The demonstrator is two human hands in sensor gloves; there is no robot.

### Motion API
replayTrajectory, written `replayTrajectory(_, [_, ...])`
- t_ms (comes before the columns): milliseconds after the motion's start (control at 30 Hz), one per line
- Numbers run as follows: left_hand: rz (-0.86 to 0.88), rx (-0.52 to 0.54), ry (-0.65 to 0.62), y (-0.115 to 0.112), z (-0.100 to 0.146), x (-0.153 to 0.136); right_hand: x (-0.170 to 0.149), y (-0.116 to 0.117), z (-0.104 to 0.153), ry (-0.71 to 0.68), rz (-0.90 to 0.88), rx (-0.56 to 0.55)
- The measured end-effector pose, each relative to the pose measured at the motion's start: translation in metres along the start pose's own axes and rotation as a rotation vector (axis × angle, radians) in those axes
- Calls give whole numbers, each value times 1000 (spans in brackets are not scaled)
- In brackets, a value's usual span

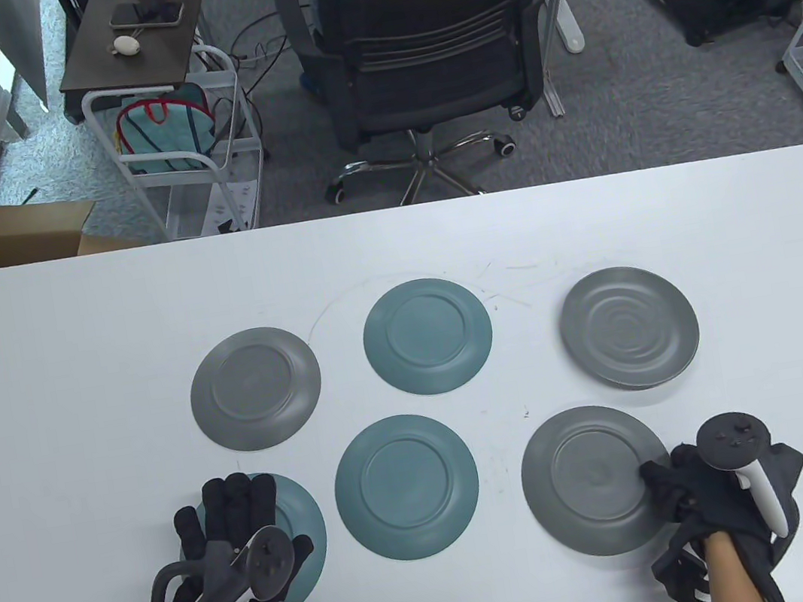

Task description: Flip plate to back facing up

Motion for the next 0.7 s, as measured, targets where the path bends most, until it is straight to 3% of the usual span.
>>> replayTrajectory(700, [-2, 5, 0, 0, 0, 0, 23, 5, 2, -4, 197, -1])
Point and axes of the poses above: the tracker on the back of each hand, its own x axis roughly to the thumb side, its own z axis roughly from the fingertips to the wrist, y = z × x, the point moved 3 cm from there along -z, roughly from the wrist to the fingertips, and after that the axes turned 8 degrees about -x, right-handed, at the moved point
